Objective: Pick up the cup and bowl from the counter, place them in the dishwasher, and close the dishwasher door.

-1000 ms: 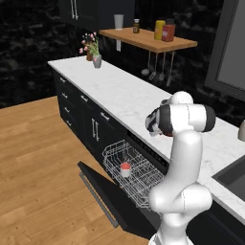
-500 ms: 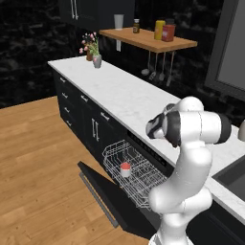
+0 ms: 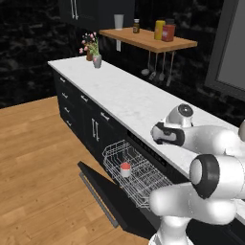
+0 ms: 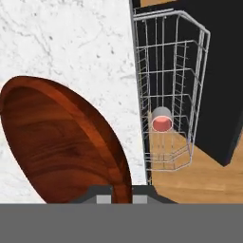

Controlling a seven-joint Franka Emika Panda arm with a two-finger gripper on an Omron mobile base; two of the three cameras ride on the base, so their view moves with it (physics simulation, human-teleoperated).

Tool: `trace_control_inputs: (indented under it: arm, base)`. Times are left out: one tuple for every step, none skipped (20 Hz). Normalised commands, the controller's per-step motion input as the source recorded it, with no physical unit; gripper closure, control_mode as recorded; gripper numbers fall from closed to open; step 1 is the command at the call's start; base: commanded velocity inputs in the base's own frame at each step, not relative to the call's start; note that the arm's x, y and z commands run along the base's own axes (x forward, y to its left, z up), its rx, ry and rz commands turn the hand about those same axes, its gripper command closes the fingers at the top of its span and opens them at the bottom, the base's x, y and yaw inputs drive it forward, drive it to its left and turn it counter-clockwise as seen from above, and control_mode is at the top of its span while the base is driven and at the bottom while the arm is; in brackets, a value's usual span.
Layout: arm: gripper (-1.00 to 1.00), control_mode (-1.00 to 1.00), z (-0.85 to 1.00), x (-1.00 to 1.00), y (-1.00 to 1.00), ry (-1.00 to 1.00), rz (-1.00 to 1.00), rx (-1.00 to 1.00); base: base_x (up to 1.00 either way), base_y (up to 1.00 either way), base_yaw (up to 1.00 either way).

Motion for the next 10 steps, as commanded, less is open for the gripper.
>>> trace_control_inputs:
  arm:
    - [1.0, -1.0, 0.94, -0.62, 0.5, -0.02, 0.09, 0.0]
    - [1.0, -1.0, 0.89, -0.61, 0.56, -0.01, 0.1, -0.01]
    - [1.0, -1.0, 0.86, -0.59, 0.52, -0.03, 0.11, -0.01]
    - [1.0, -1.0, 0.83, -0.49, 0.56, -0.02, 0.11, 0.0]
    - [1.0, -1.0, 0.8, -0.41, 0.64, 0.0, 0.11, 0.0]
    - [1.0, -1.0, 0.66, -0.31, 0.72, 0.0, 0.11, 0.0]
    - [1.0, -1.0, 0.49, -0.24, 0.81, 0.0, 0.11, 0.0]
    - [1.0, -1.0, 0.08, -0.16, 0.86, 0.14, 0.13, 0.0]
    - [1.0, -1.0, 0.0, -0.16, 0.91, 0.17, 0.12, 0.0]
    - [1.0, -1.0, -0.11, -0.18, 0.95, 0.15, 0.09, 0.05]
  base:
    - [0.0, 0.0, 0.0]
    - [0.0, 0.0, 0.0]
    - [0.0, 0.0, 0.0]
    - [0.0, 0.0, 0.0]
    - [0.0, 0.0, 0.0]
    - [0.0, 0.0, 0.0]
    - [0.0, 0.0, 0.0]
    - [0.0, 0.0, 0.0]
    - [0.0, 0.0, 0.0]
    - [0.0, 0.0, 0.0]
